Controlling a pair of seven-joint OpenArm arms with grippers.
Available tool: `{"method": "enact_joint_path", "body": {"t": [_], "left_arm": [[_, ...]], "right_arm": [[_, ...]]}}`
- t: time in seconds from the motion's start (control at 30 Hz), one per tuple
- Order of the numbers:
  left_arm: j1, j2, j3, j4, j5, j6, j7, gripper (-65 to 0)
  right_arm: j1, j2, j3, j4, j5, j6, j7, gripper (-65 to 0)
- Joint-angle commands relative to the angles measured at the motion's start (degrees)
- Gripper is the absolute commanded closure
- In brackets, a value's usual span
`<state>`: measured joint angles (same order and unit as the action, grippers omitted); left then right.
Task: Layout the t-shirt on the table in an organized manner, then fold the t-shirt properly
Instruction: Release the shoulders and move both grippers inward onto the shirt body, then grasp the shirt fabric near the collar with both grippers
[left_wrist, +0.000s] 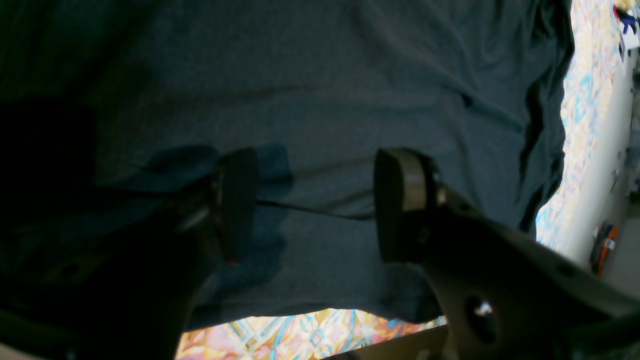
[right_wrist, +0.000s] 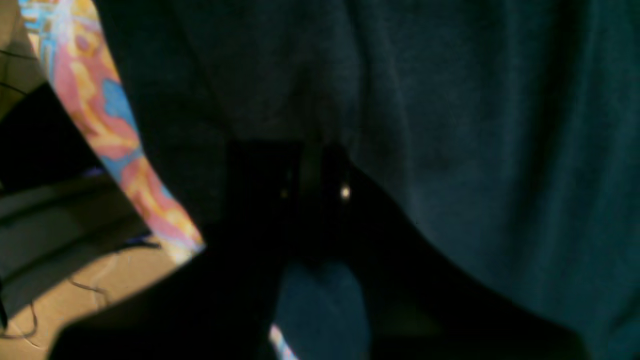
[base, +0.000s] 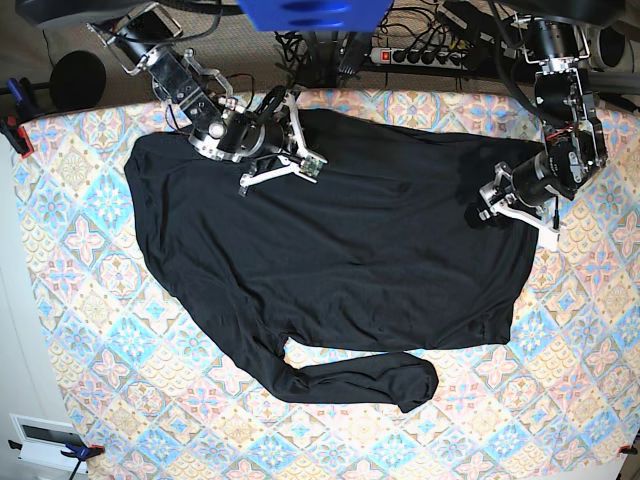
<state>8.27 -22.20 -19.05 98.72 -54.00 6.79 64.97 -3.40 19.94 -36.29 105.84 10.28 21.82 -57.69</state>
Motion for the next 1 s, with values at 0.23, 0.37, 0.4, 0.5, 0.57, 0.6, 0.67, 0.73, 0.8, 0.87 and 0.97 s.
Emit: {"method": "enact_joint_path", "body": {"t": [0.23,0.37,0.4,0.5,0.57,0.6,0.67,0.73,0.8,0.87,0.97], "left_arm": [[-0.1,-0.9,-0.2,0.8,-0.8,-0.3,-0.5,-36.3],[0.7,-0.9,-0.2,0.9,-0.8,-0.3,-0.5,-36.3],[0.8,-0.9,-0.2,0.8,-0.8,-0.3,-0.5,-36.3],[1.6,-0.9,-0.2,0.8,-0.8,-0.3,-0.5,-36.3],[1.8,-0.9,-0.2,0.8,-0.8,-0.3,-0.5,-36.3],[1.9,-0.9,-0.2,0.8,-0.8,-0.3,-0.5,-36.3],[1.9,-0.9,-0.2,0.8,-0.8,-0.3,-0.5,-36.3],[1.9,-0.9,-0.2,0.8,-0.8,-0.3,-0.5,-36.3],[1.9,-0.9,-0.2,0.8,-0.7,-0.3,-0.5,-36.3],[1.8,-0.9,-0.2,0.8,-0.1,-0.3,-0.5,-36.3],[1.7,-0.9,1.6,0.8,2.7,-0.3,-0.5,-36.3]], "right_arm": [[0.5,-0.1,3.4,5.5,0.6,0.0,2.1,-0.4],[0.6,-0.1,6.3,5.2,3.4,0.0,4.4,-0.4],[0.8,-0.1,7.0,5.1,3.9,0.0,4.4,-0.4],[1.0,-0.1,8.9,4.3,4.4,0.0,4.5,-0.4],[1.0,-0.1,9.5,2.7,4.4,0.0,4.5,-0.4],[1.0,-0.1,9.6,2.2,4.4,0.0,4.5,-0.4],[1.2,-0.1,9.6,1.1,4.4,0.0,4.5,-0.5],[2.6,-0.1,9.5,0.2,4.4,0.0,5.3,-0.5],[4.0,-0.1,9.3,-0.6,4.4,0.0,6.7,-0.6],[4.7,-0.1,9.3,-2.1,4.4,0.0,7.6,-0.7],[4.7,-0.1,9.4,-5.2,4.4,-0.1,8.9,-0.7]]}}
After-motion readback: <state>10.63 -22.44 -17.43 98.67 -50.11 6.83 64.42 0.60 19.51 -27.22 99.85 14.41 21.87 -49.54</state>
